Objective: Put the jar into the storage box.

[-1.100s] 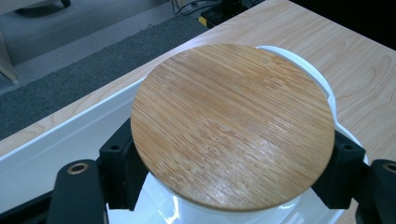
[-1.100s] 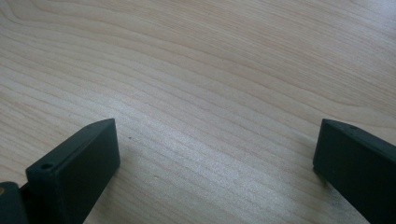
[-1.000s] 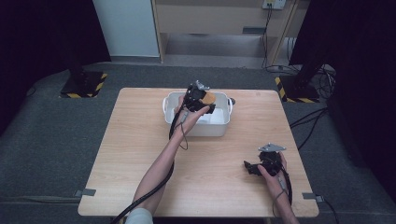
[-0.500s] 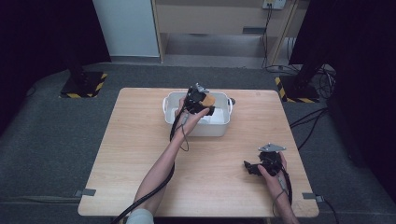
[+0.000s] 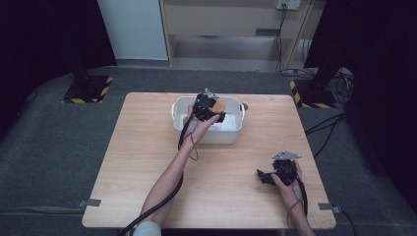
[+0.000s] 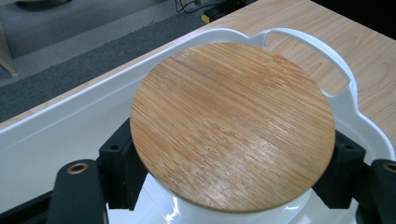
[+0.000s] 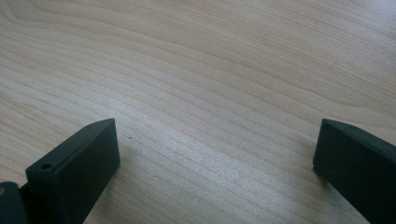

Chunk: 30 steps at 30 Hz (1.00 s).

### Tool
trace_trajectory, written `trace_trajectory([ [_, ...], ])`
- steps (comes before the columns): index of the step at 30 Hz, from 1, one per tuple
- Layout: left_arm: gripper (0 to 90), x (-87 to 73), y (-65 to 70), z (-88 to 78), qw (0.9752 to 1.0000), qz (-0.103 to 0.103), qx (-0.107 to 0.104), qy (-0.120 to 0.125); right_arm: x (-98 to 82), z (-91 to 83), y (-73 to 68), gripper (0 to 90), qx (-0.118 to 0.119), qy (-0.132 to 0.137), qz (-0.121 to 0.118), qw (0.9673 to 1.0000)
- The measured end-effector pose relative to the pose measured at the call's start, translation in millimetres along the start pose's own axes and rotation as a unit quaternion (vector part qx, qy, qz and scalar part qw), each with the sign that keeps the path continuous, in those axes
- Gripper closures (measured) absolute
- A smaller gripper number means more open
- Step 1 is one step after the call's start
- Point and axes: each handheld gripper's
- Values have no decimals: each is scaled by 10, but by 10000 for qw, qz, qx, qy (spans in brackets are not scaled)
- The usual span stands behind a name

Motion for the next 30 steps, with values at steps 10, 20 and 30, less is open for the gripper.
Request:
trace_trajectory([
  [10, 244, -29, -43, -19, 9999, -104, -46, 38, 0, 0, 0, 7, 0, 0, 0, 10000],
  [20, 243, -34, -44, -24, 9999, -122, -52, 42, 0, 0, -1, 7, -2, -1, 8, 10000],
  [30, 242, -33, -44, -22, 9999, -122, -47, 44, 0, 0, 0, 7, -1, 1, -1, 10000],
])
Point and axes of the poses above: each handheld gripper's, and its own axes: z roughly forward along the jaws, x roughly out of its top, y roughly to its right, and after that the axes turned 11 degrees about y, right-handed
